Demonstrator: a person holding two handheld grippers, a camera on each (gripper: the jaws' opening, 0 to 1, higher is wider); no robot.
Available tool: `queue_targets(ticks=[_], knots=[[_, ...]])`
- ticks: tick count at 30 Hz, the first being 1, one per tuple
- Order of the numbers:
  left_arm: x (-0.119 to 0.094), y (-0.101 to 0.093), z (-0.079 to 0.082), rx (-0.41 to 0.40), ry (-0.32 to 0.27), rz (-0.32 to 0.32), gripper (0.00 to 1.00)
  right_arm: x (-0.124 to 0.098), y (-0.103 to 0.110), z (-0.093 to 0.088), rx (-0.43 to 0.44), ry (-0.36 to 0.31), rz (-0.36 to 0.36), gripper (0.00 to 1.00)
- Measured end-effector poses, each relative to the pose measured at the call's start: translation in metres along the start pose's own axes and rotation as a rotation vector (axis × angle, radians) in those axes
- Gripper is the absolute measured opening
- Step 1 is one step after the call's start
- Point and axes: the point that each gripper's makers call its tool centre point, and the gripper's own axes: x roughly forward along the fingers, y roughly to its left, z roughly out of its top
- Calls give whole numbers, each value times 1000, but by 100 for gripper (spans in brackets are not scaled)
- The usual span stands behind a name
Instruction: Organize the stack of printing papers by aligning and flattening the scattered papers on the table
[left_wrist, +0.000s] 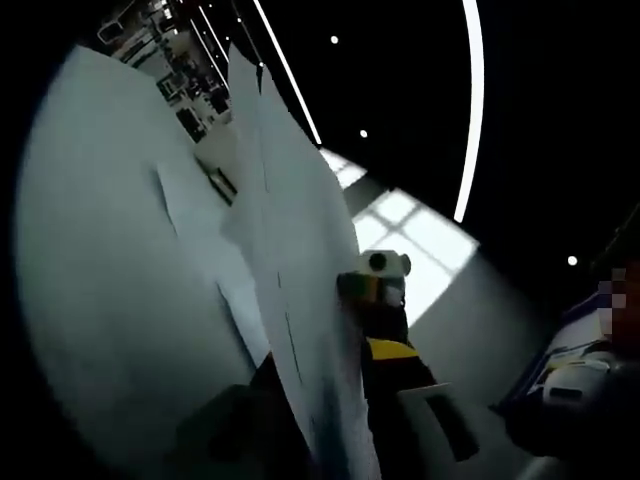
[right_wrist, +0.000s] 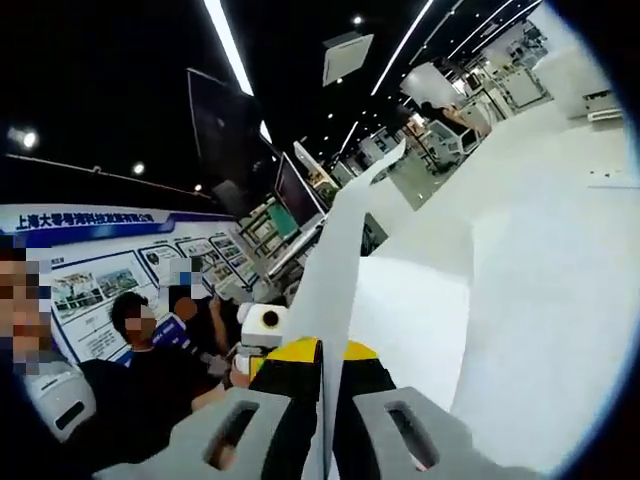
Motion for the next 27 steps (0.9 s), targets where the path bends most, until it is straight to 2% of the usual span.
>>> queue_targets(ticks=[9,15,27], knots=[[1,-2,-2,1,1,-1,20,10,1,-3,11,19,18,0],[1,-3,-3,3,2,-2,19,10,-6,1,13,28,15,0],[0,1,-3,20,6,4,18,13,-4,-8,21,36,13,0]])
